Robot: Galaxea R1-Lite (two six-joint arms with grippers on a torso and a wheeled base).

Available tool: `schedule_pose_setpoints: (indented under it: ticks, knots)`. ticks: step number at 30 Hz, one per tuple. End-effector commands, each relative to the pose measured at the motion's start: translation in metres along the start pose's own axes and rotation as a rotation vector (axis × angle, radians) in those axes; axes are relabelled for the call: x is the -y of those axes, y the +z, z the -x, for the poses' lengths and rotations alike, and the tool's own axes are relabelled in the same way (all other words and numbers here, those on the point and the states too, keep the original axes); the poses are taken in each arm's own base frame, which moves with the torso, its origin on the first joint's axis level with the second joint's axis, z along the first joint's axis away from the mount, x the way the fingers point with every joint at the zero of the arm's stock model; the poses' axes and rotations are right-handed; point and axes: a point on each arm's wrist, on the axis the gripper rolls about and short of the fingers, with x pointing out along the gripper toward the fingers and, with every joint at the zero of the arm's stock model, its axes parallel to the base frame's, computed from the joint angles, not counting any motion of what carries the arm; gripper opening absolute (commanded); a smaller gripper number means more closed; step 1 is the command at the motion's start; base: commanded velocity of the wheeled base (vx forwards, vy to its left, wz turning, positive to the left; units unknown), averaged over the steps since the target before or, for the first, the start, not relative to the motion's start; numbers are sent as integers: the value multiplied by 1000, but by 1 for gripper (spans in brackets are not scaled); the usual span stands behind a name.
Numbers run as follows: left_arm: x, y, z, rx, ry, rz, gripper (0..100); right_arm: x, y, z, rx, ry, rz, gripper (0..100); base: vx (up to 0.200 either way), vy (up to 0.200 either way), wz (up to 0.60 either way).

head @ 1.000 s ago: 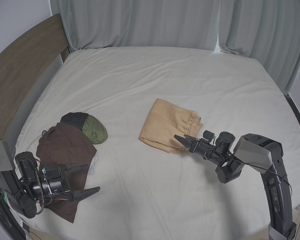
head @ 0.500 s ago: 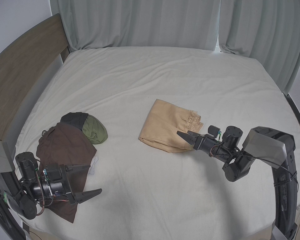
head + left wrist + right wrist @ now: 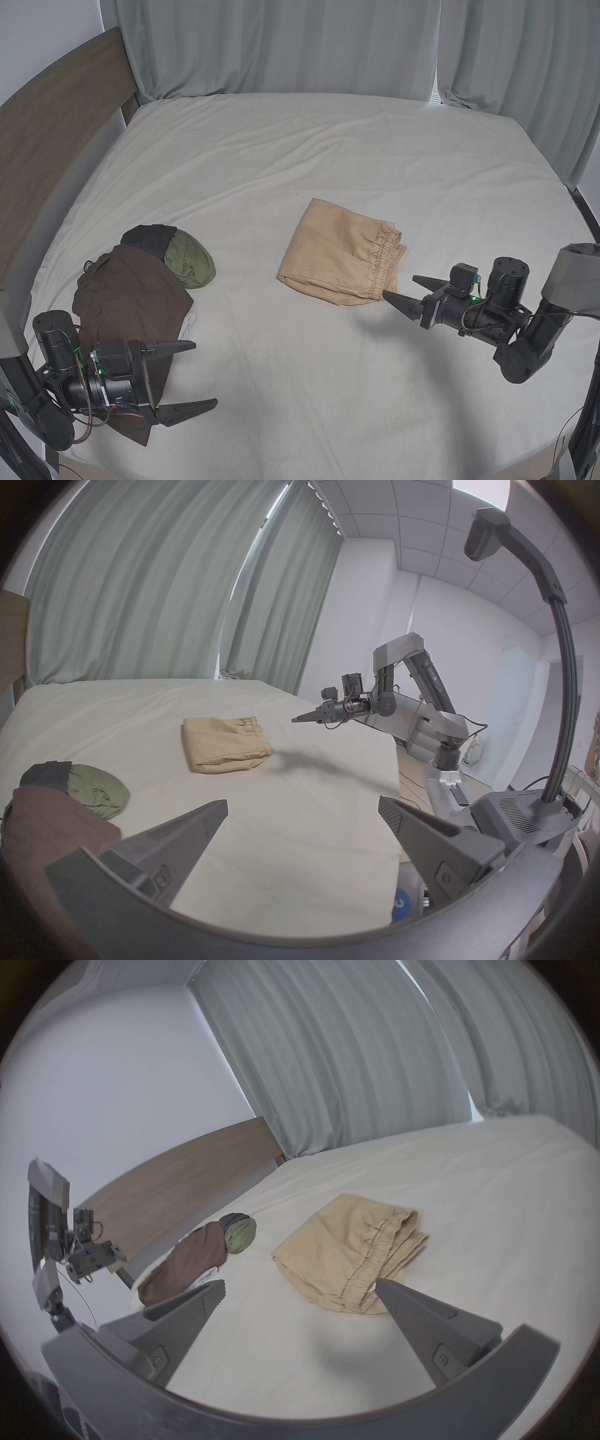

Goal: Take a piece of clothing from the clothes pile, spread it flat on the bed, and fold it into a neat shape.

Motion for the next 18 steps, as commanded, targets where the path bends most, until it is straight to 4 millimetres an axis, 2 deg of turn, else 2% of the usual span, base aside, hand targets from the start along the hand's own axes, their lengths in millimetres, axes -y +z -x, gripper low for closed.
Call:
schedule_pose_setpoints:
  ticks: [1, 2, 4, 6, 13, 14, 15, 16, 18]
  knots:
    - [17, 3, -4, -2, -63, -8, 100, -17, 25, 37, 44, -65, 118, 100, 0, 0, 0]
    - [17, 3, -4, -2, -63, -8, 100, -17, 25, 37, 44, -65, 118, 100, 0, 0, 0]
    - [22, 2, -3, -10, -77, 0, 100, -24, 31, 51, 52, -118, 126, 100, 0, 0, 0]
    - [22, 2, -3, -11, -77, 1, 100, -25, 31, 53, 54, -124, 127, 100, 0, 0, 0]
    - [31, 11, -3, 8, -112, -35, 100, -45, 44, 92, 96, -139, 141, 100, 0, 0, 0]
    - [31, 11, -3, 8, -112, -35, 100, -45, 44, 92, 96, -139, 141, 100, 0, 0, 0]
    - [34, 12, -4, 5, -127, -48, 100, -51, 45, 104, 97, -138, 142, 100, 0, 0, 0]
    - [34, 12, -4, 5, -128, -48, 100, -51, 45, 105, 97, -138, 142, 100, 0, 0, 0]
    - [40, 16, -4, 12, -150, -76, 100, -58, 50, 122, 129, -145, 152, 100, 0, 0, 0]
